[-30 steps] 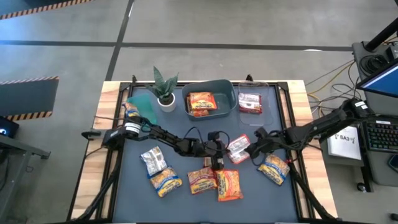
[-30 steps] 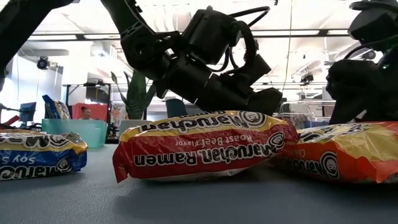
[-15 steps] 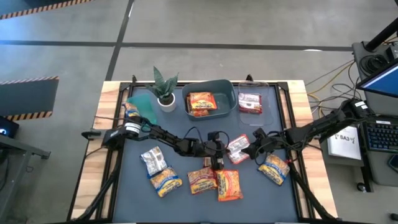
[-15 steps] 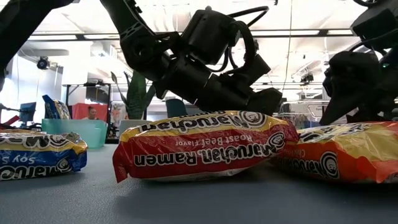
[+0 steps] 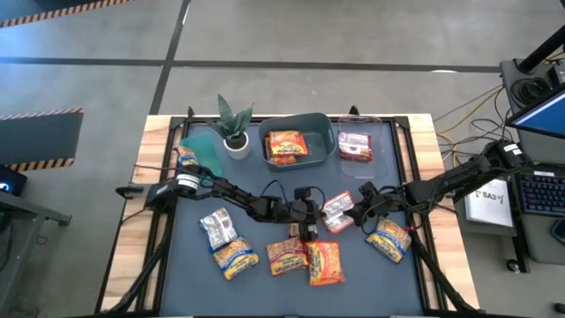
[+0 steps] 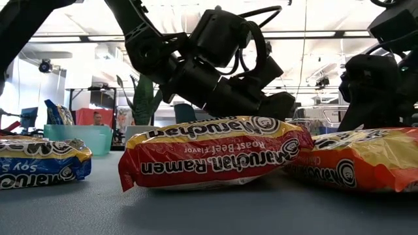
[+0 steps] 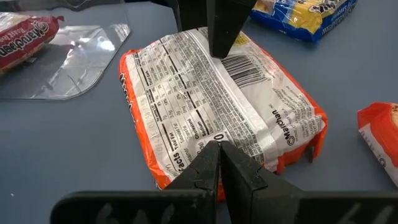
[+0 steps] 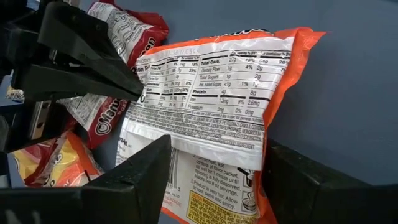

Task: Sort Maruchan noodles
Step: Put the orange noodle pack into the blue bin

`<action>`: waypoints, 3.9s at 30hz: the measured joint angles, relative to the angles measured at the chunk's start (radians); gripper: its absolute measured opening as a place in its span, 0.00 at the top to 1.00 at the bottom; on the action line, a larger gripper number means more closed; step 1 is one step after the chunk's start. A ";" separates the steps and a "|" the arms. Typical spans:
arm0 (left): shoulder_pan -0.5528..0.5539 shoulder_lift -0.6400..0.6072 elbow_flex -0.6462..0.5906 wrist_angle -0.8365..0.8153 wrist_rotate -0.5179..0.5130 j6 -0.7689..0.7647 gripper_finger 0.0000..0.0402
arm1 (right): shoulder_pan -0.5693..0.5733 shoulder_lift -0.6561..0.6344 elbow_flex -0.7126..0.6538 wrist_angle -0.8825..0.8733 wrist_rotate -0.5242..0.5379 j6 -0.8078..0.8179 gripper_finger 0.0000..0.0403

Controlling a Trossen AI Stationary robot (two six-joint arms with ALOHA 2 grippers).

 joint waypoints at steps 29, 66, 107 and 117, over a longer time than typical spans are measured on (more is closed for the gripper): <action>-0.003 -0.028 0.001 -0.039 0.001 0.003 1.00 | 0.000 -0.002 0.005 0.007 -0.034 0.037 0.85; -0.023 -1.023 -0.580 -0.034 -0.144 0.081 1.00 | -0.011 0.038 0.441 -0.057 0.266 -0.558 0.86; -0.033 -0.756 -0.587 0.076 -0.142 -0.011 1.00 | -0.083 0.538 0.584 -0.336 0.297 -0.315 0.98; -0.033 -0.748 -0.576 0.073 -0.159 0.000 1.00 | -0.084 0.700 0.644 -0.348 0.300 -0.302 0.98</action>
